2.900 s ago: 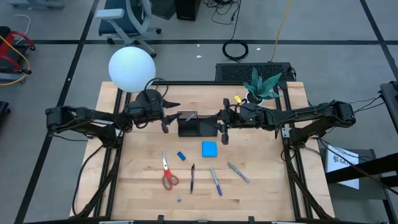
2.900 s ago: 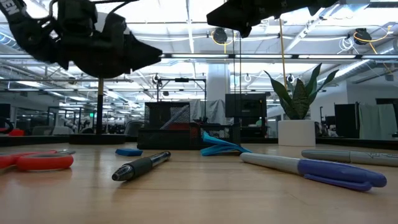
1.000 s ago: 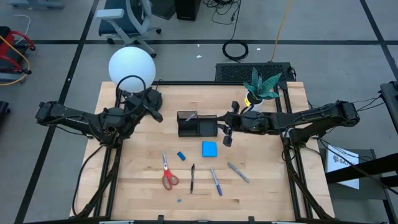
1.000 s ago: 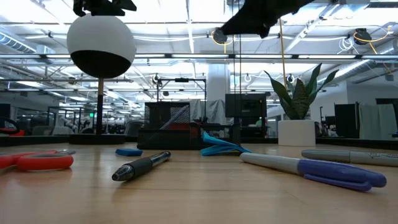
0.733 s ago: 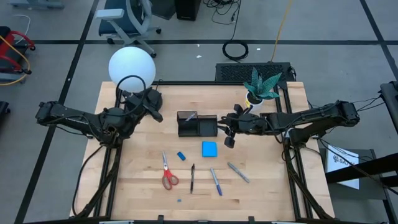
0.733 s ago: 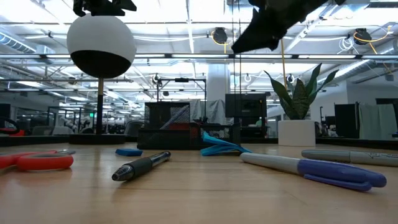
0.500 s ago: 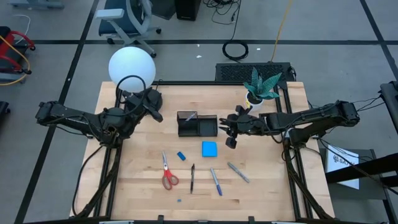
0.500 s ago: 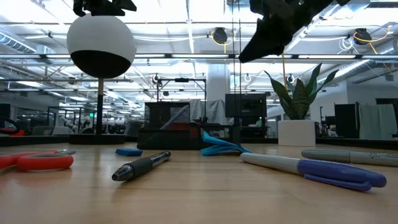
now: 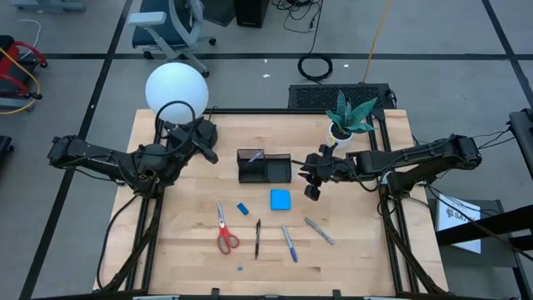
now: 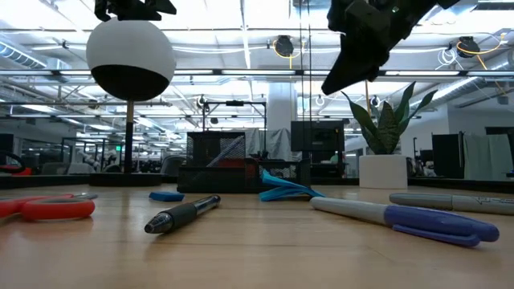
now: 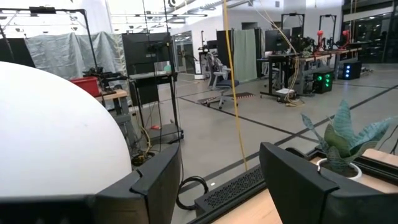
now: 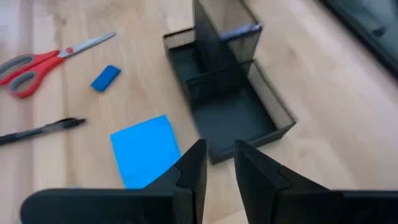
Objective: Pick and place office supplies into organizer
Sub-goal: Put the gray marker into the black mesh organizer
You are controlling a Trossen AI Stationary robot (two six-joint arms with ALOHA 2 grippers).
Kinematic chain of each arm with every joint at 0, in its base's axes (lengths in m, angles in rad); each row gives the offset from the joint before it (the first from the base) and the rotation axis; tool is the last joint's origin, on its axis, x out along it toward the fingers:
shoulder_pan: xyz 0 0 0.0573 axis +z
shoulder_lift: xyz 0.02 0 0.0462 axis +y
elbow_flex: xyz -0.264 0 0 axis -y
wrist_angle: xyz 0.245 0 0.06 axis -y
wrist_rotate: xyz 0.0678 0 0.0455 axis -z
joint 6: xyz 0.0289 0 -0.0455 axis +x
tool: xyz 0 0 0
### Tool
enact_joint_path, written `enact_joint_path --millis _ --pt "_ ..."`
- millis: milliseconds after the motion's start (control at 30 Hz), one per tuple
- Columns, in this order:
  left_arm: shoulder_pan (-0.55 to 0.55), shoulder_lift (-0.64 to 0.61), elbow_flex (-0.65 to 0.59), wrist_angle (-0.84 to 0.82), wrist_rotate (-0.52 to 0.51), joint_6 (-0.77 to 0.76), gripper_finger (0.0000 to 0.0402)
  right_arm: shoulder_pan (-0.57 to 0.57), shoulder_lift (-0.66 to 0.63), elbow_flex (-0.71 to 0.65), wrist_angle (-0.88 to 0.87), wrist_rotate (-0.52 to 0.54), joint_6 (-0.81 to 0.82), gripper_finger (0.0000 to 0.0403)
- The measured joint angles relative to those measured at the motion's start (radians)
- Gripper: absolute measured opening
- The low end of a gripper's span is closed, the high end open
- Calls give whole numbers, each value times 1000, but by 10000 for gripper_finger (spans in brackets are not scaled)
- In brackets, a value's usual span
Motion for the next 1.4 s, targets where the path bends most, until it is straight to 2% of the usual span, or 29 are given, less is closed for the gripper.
enact_joint_path --millis 367,500,667,833,1100,1400 --pt "0 0 0 0 0 0 228 1 19 14 -156 -90 125 73" --pt "0 0 0 0 0 0 228 14 51 68 -300 -135 197 73" --pt "0 0 0 0 0 0 228 62 106 158 -475 -138 288 73" --pt "0 0 0 0 0 0 228 130 168 227 -568 -159 401 73" --pt "0 0 0 0 0 0 227 274 296 289 -603 -322 596 73" --pt "0 0 -1 0 0 0 228 398 417 303 -601 -292 733 73"
